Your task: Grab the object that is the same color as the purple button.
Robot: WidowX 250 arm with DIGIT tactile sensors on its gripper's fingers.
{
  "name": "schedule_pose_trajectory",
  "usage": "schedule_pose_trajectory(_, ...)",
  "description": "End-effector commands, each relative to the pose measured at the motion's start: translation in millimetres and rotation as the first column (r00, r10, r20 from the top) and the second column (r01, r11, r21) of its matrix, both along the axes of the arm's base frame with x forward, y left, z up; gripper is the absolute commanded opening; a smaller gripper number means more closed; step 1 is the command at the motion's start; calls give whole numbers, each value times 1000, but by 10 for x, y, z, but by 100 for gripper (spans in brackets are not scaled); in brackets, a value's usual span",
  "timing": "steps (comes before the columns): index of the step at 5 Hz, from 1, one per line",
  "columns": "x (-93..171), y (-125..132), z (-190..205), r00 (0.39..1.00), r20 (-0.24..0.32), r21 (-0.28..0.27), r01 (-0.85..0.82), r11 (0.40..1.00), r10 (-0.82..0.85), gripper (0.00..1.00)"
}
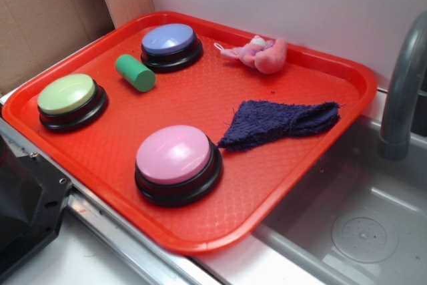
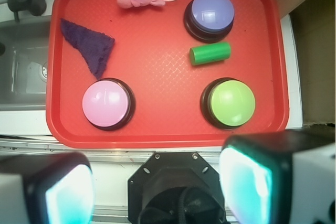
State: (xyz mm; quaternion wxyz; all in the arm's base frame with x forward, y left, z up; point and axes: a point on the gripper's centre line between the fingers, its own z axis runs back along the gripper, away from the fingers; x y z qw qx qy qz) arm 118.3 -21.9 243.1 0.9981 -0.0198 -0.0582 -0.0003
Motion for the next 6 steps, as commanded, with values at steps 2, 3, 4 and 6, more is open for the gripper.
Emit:
schedule_pose_trajectory(2, 376, -231, -74, 967, 61, 97, 240, 966, -247, 100)
schedule_pose_trajectory(3, 798, -618, -306, 876, 22, 127, 475, 871, -481, 100)
schedule_pose_trajectory(4, 1054, -1026, -472, 730, 36, 160, 670, 724, -683, 100)
schedule_pose_trajectory(6, 1341, -1564, -1121, 627, -36, 183, 770, 612, -778, 100)
